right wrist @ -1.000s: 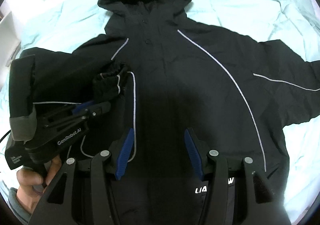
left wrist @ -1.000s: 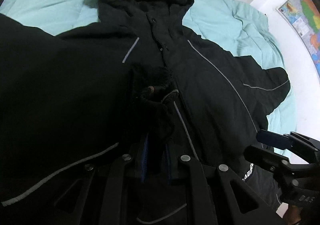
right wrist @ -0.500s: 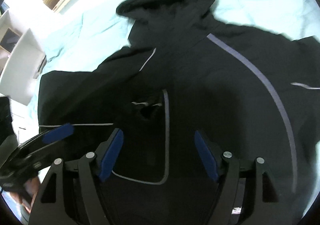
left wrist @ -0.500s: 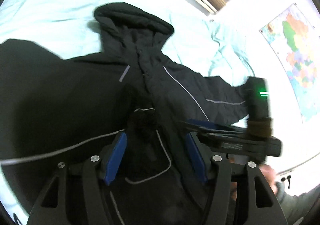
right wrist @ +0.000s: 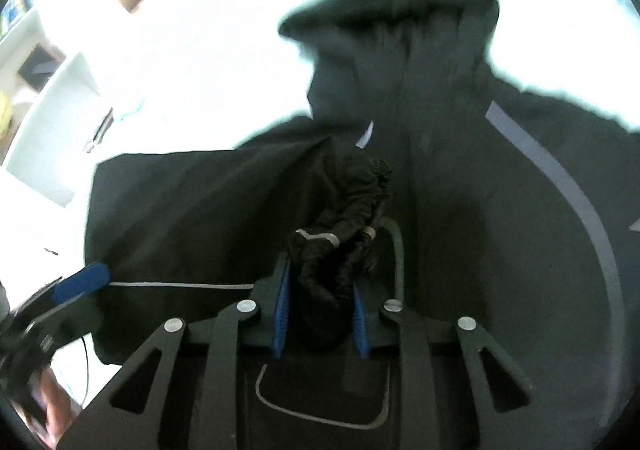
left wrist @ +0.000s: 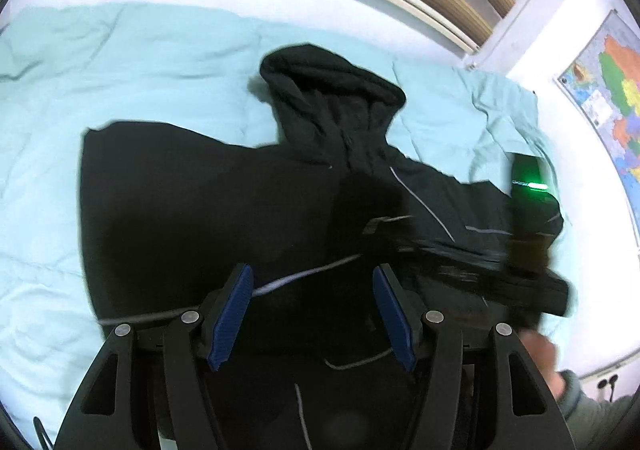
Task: Fold large clothes
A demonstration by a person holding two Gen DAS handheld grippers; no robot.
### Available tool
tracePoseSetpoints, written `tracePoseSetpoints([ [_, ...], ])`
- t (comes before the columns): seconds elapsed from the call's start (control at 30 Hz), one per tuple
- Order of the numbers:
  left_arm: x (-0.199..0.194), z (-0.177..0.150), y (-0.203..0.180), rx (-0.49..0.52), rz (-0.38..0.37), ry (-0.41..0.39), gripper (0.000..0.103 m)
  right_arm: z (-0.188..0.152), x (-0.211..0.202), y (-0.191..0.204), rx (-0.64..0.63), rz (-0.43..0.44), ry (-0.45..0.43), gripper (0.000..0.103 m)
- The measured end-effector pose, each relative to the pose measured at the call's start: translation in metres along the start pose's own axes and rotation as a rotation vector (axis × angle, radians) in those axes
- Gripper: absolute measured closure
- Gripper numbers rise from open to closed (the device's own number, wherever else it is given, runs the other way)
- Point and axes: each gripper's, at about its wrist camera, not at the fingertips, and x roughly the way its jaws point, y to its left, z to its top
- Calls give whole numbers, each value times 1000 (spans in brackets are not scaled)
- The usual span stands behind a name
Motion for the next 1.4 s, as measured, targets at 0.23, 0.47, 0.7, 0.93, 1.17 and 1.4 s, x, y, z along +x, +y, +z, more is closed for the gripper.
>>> tracePoseSetpoints([
  [0.23, 17, 6, 3, -15, -19, 2, 39, 14, -71, -49, -19, -202, -121, 74],
  [0.47, 111, -7, 8, 13, 125, 159, 39, -2, -59, -147, 135, -333, -31, 74],
  [0.7, 157, -10, 18, 14, 229, 214, 39, -34, -17, -229, 338, -260, 59, 73],
  [0.93, 139, -8, 10, 39, 233, 208, 39, -24, -39, -200, 170, -404, 84, 59],
  [1.17, 92, -14, -1, 40, 226, 154, 39, -3, -98, -128, 38, -354, -86, 34],
  [1.4, 113, -37, 11, 39, 300, 217, 39, -24, 14, -131, 77, -354, 166, 56],
])
